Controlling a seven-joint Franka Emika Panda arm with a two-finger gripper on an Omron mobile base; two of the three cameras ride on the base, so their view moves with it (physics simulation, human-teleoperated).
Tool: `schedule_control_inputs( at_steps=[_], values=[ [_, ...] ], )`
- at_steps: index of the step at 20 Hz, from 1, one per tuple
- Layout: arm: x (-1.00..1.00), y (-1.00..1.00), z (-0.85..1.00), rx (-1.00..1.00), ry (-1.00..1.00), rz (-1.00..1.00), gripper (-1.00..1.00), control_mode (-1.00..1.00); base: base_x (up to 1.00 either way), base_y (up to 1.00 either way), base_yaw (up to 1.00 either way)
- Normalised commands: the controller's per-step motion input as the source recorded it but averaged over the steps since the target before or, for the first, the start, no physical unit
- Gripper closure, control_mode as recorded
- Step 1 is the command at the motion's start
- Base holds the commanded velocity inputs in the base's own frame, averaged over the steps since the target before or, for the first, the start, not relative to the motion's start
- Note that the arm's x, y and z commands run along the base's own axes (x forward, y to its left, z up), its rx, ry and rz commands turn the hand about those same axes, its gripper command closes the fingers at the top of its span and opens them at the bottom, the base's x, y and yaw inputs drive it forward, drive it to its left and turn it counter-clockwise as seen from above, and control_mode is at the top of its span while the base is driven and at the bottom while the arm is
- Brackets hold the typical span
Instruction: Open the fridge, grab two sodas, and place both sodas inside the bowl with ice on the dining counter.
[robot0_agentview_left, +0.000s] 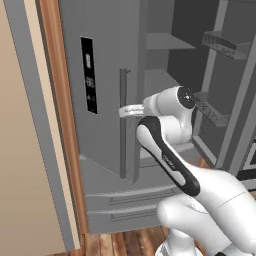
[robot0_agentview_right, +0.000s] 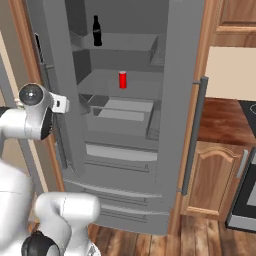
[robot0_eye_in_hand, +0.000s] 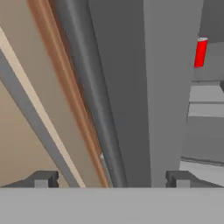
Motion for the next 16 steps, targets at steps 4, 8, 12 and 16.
schedule_control_inputs(
  at_steps=[4, 8, 12, 16],
  values=[
    [-0.71, -0.66, 0.22, 0.31, -0.06, 0.0, -1.0, -1.0, 0.0, 0.0, 0.0],
    [-0.02, -0.72, 0.32, 0.34, 0.02, 0.0, -1.0, -1.0, 0.0, 0.0, 0.0],
    [0.32, -0.58, 0.25, 0.36, 0.08, 0.0, -1.0, -1.0, 0.0, 0.0, 0.0],
    [0.63, -0.35, 0.19, 0.31, 0.16, 0.0, -1.0, -1.0, 0.0, 0.0, 0.0]
  ],
)
